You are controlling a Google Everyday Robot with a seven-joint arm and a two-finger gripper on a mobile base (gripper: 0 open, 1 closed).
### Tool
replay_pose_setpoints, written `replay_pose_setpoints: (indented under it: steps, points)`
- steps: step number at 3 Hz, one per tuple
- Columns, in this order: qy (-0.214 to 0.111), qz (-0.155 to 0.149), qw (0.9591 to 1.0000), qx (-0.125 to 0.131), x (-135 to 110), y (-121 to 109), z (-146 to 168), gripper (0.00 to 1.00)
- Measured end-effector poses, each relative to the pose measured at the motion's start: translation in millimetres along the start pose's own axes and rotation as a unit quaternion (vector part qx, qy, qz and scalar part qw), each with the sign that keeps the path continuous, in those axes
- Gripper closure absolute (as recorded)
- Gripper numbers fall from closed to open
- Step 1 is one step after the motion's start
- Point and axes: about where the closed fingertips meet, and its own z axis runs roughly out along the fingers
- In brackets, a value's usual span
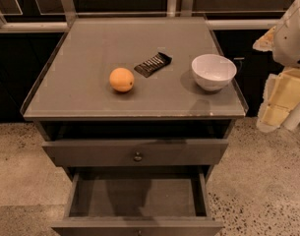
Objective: Place orange into middle drawer
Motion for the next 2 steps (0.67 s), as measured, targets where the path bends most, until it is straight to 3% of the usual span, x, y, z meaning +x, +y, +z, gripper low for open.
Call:
replay_pose_setpoints:
  steps: [2]
  points:
    - [-0.010, -0.009, 0.9999, 0.004, -7.4, -8.9, 4.1, 0.00]
